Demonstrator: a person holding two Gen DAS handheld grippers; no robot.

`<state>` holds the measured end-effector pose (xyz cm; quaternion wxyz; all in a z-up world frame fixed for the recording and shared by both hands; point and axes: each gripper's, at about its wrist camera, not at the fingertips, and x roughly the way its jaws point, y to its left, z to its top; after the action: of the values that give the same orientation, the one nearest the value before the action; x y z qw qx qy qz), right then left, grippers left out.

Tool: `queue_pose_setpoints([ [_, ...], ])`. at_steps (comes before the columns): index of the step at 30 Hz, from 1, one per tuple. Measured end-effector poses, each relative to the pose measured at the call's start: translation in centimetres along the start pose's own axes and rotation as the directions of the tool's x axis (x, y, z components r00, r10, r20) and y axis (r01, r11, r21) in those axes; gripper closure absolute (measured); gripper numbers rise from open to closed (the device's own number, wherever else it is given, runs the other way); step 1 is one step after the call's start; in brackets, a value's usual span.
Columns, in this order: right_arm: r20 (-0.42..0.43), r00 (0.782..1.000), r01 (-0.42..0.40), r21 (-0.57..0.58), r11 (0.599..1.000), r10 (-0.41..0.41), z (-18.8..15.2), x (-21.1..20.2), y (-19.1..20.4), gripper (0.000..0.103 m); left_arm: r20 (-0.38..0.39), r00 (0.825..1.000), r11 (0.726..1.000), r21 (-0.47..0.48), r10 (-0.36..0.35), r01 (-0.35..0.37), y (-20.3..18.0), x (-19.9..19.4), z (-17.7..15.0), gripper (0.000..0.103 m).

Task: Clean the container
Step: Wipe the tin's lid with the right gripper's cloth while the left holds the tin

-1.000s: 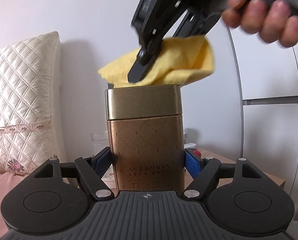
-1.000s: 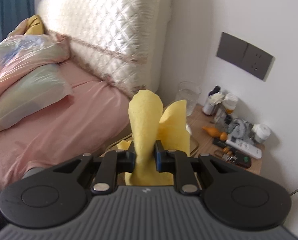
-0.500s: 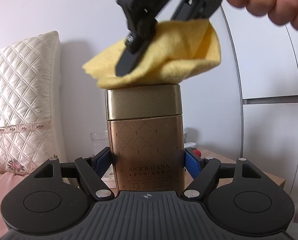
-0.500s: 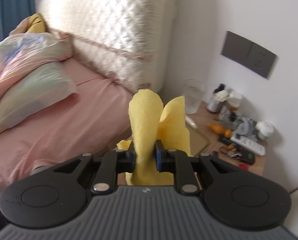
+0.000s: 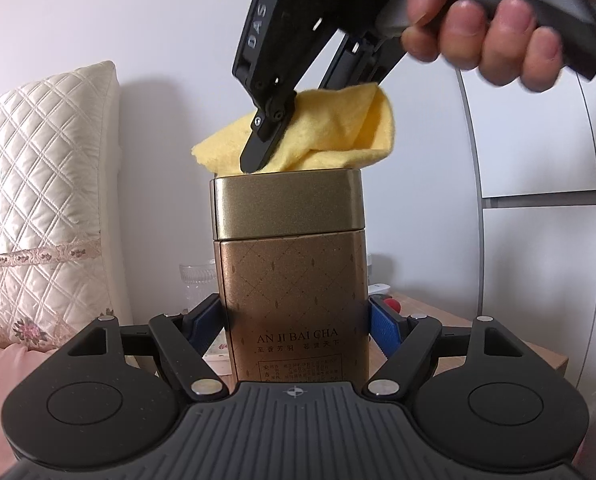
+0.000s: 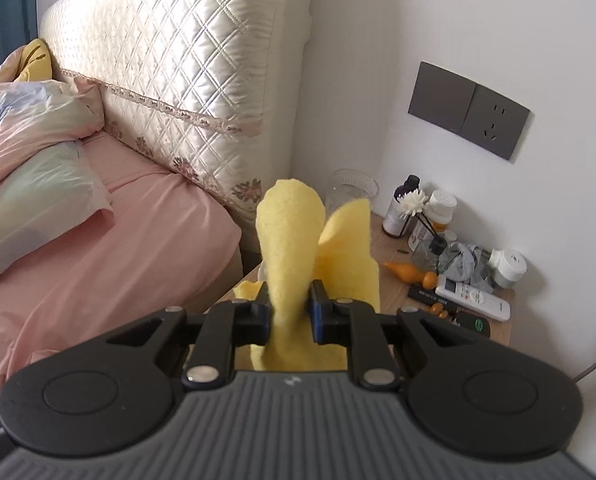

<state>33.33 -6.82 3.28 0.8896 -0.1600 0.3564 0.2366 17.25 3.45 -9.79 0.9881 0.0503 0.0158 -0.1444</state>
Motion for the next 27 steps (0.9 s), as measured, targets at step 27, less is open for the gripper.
queue_pose_setpoints([
  [27,0.012,0.997,-0.078,-0.041,0.996,0.079,-1.8,-2.9,2.8,0.084,-0.005,1.000,1.000,0.000,0.004,-0.004,-0.1,0.0,0.0,0.023],
])
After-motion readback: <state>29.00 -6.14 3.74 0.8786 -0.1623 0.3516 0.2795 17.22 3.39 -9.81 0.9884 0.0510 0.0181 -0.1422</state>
